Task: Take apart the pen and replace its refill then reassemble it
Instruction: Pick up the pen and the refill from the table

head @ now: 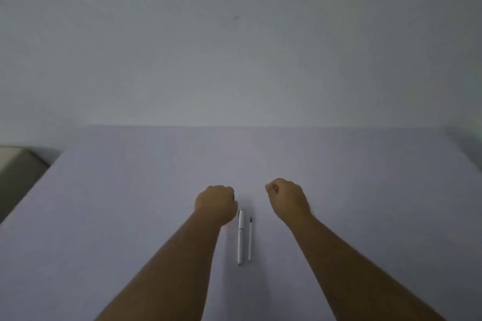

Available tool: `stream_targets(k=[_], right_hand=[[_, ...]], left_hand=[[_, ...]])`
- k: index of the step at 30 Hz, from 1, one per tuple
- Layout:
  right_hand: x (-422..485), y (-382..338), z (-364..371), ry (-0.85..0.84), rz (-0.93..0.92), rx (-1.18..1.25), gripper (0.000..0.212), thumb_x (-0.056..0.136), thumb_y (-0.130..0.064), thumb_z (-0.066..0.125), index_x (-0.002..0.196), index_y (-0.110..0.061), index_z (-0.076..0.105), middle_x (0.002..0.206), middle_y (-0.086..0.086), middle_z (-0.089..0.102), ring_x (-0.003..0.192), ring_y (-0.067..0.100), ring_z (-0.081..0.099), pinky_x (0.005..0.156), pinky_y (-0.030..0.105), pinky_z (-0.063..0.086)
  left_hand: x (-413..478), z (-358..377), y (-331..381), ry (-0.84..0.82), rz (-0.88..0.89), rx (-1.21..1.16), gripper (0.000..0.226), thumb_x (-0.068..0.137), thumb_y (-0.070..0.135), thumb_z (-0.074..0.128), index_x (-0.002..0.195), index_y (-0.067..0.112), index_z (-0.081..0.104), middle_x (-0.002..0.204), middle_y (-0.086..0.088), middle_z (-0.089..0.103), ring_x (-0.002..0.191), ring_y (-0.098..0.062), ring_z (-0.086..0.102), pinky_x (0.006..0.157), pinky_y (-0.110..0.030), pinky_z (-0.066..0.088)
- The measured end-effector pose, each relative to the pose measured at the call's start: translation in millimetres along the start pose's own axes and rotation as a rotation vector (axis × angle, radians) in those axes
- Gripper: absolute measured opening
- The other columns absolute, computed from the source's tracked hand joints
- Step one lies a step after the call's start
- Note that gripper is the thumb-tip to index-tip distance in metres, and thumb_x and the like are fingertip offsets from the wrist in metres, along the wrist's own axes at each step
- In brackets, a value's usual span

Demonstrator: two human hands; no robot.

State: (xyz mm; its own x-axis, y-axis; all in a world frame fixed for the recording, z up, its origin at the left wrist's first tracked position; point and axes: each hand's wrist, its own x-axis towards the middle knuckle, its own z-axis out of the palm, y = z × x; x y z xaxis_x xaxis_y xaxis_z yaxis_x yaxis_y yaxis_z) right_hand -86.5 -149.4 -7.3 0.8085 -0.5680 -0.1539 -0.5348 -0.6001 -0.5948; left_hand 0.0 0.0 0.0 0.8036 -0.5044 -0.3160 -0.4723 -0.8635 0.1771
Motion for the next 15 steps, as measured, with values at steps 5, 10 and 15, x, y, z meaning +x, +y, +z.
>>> stream_targets(k=[5,10,15], right_hand=[[-1.1,18.5,24.4,-0.106,0.059,-0.027,0.033,0.094,-0.037,0.046,0.096,-0.01,0.064,0.098,0.01,0.068,0.091,0.029,0.061,0.073,0.033,0.047],[-5.6,29.8,47.5,-0.187,0.057,-0.047,0.03,0.093,-0.036,0.049,0.096,-0.011,0.065,0.099,0.01,0.068,0.09,0.028,0.062,0.071,0.03,0.044],[-9.8,31.6,60.4,-0.232,0.05,-0.013,0.026,0.092,-0.032,0.051,0.091,-0.011,0.067,0.097,0.01,0.069,0.089,0.028,0.062,0.075,0.035,0.049]], left_hand=[[-1.5,50.4,3.1,-0.19,-0.09,-0.042,0.032,0.085,0.04,0.049,0.098,0.015,0.064,0.105,-0.005,0.065,0.096,-0.024,0.062,0.074,-0.033,0.049],[-2.9,79.6,3.3,-0.207,-0.201,-0.152,0.032,0.08,0.038,0.054,0.099,0.014,0.063,0.087,-0.001,0.057,0.079,-0.022,0.058,0.065,-0.028,0.044],[0.2,87.2,4.0,-0.2,-0.264,-0.291,0.02,0.082,0.03,0.055,0.085,0.012,0.061,0.072,0.0,0.053,0.064,-0.019,0.056,0.056,-0.026,0.046]])
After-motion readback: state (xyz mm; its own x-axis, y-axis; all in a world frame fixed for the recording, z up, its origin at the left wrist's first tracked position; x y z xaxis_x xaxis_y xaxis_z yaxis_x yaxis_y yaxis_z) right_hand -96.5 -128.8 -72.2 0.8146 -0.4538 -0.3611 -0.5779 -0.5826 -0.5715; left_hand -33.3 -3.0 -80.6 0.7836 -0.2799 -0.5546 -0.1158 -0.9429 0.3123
